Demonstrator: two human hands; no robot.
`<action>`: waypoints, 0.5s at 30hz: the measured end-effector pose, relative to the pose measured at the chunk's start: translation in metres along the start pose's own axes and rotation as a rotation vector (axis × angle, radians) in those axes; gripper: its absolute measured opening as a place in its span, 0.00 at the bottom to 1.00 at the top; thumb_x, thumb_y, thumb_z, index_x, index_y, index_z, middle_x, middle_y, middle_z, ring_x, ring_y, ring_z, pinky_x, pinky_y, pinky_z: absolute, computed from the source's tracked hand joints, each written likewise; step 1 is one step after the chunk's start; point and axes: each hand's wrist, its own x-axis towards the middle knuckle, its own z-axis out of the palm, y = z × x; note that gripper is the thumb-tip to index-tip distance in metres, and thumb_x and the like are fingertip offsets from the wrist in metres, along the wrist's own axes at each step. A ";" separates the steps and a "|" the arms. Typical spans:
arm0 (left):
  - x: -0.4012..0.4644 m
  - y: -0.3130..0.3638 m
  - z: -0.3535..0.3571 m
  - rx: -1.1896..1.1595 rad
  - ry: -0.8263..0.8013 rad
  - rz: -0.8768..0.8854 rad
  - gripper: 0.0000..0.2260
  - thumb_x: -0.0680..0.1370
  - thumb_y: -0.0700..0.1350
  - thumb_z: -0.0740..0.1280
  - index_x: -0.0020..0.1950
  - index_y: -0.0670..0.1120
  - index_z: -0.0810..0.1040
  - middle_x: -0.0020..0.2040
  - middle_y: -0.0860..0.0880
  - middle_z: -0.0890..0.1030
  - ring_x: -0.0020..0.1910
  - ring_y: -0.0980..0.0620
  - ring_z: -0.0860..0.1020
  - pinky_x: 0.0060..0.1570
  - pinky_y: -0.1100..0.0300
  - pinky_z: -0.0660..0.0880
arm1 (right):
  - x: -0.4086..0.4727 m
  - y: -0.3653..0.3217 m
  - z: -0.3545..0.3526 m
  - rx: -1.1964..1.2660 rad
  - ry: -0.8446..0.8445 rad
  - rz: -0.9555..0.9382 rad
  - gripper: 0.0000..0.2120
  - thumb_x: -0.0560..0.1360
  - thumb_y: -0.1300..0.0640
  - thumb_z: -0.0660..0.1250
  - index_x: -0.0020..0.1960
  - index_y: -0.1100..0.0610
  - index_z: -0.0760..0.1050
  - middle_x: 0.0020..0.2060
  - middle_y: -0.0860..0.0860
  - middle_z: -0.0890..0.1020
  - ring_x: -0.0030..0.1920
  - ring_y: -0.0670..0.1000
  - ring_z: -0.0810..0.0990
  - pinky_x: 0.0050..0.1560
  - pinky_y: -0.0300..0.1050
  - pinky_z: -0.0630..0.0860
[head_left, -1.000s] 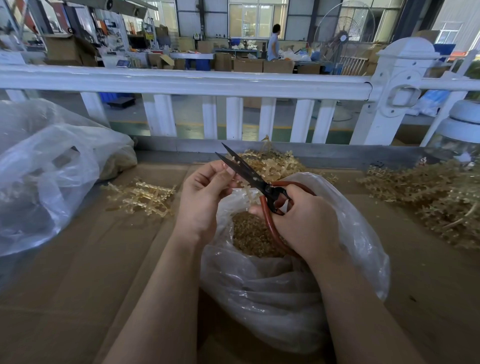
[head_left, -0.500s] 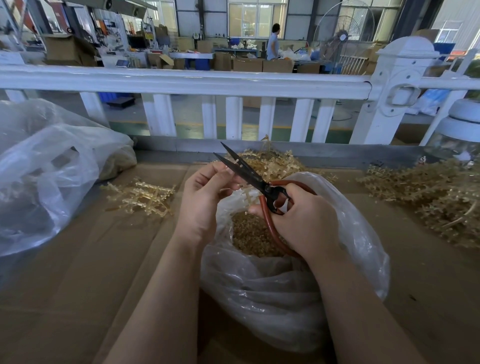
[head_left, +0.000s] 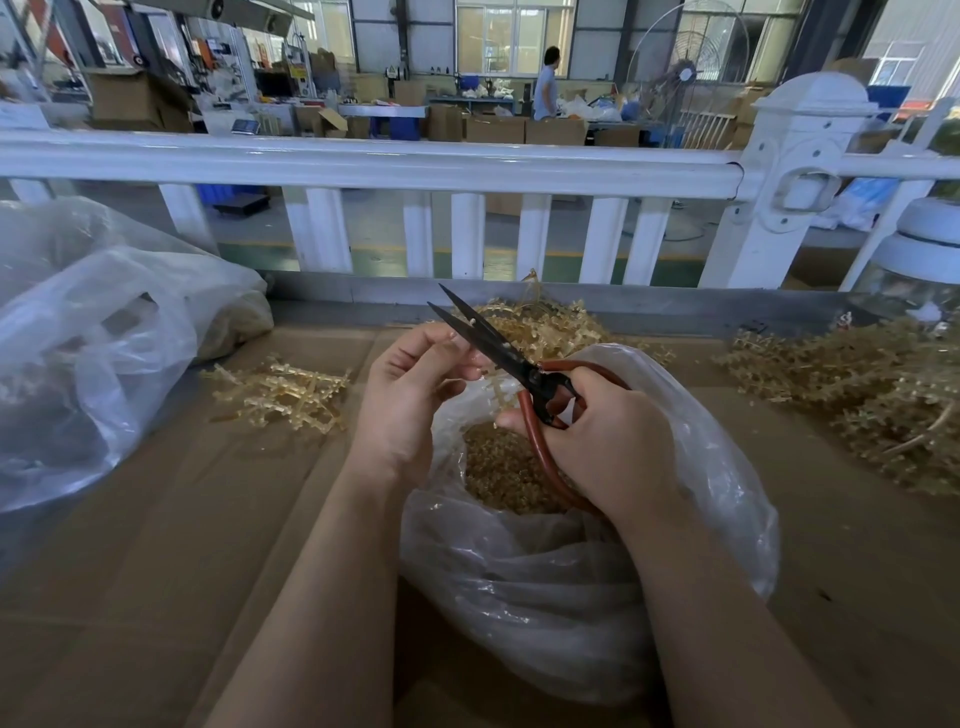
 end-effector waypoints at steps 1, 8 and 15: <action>0.000 0.000 0.000 0.026 -0.003 0.015 0.08 0.79 0.36 0.64 0.42 0.44 0.78 0.37 0.48 0.82 0.37 0.52 0.76 0.44 0.61 0.73 | 0.000 -0.001 0.000 -0.007 0.006 -0.001 0.38 0.66 0.20 0.55 0.42 0.54 0.79 0.34 0.44 0.83 0.34 0.46 0.80 0.37 0.47 0.80; -0.002 -0.001 0.005 0.117 -0.008 0.070 0.05 0.79 0.36 0.65 0.45 0.42 0.78 0.38 0.47 0.81 0.37 0.54 0.76 0.42 0.64 0.74 | 0.000 -0.001 0.000 -0.010 0.037 -0.005 0.35 0.67 0.21 0.56 0.42 0.53 0.78 0.34 0.43 0.82 0.34 0.45 0.79 0.36 0.46 0.80; -0.002 0.000 0.005 0.094 -0.053 0.054 0.05 0.80 0.35 0.63 0.46 0.40 0.76 0.39 0.48 0.81 0.38 0.54 0.76 0.44 0.62 0.73 | 0.000 -0.002 0.001 0.068 0.013 0.019 0.30 0.66 0.22 0.60 0.44 0.49 0.78 0.33 0.38 0.78 0.34 0.40 0.77 0.36 0.38 0.77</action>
